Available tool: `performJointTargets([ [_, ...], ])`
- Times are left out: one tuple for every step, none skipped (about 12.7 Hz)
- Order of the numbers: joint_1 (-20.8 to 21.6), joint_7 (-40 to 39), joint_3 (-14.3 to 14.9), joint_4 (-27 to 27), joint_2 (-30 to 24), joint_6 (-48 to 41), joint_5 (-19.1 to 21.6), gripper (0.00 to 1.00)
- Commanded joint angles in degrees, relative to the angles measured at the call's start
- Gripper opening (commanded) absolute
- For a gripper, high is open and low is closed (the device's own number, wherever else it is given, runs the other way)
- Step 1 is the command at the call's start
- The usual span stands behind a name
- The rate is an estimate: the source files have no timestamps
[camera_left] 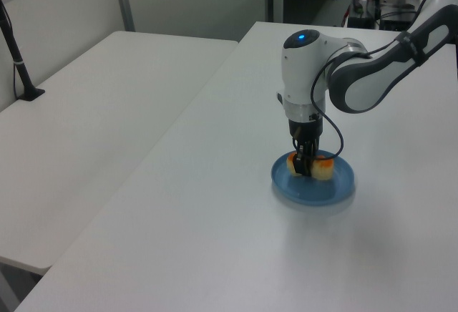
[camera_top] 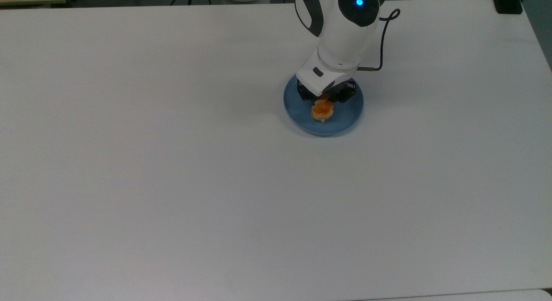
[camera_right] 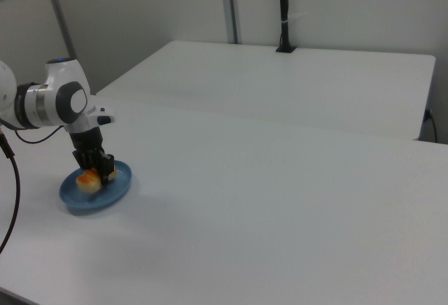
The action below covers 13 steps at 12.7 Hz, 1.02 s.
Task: Put the bread onto the plate
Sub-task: 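Lower the bread roll onto the plate and open the gripper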
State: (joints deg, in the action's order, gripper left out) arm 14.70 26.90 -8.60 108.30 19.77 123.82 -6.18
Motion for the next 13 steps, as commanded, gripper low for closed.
performJointTargets([
  [1.12,2.81,0.43,1.83,-1.05,1.86,-0.76,0.77],
  [1.03,2.81,0.43,1.66,-0.96,1.86,-0.94,1.0],
  [1.03,2.81,0.43,1.31,-1.05,1.78,-1.03,1.0],
  [0.95,2.81,0.51,1.04,-1.22,1.6,-1.03,1.0],
  [0.77,2.72,0.51,0.08,-1.57,0.99,-1.11,1.0],
  [0.51,2.72,0.51,-0.45,-2.01,0.03,-1.12,1.0],
  [0.33,2.55,0.51,-1.33,-2.71,-1.38,-1.12,1.0],
  [-0.02,2.37,0.6,-2.55,-3.33,-3.22,-1.12,1.0],
  [-0.8,1.85,0.6,-4.13,-4.9,-6.45,-1.2,1.0],
  [-1.6,-0.59,0.86,-5.71,-6.48,-9.79,-1.2,1.0],
  [-2.56,-3.66,0.95,-7.64,-7.71,-13.39,-1.12,1.0],
  [-3.88,-5.35,1.04,-9.75,-8.6,-17.35,-1.12,1.0],
  [-5.02,-7.45,1.13,-10.9,-9.56,-19.39,-1.12,1.0],
])
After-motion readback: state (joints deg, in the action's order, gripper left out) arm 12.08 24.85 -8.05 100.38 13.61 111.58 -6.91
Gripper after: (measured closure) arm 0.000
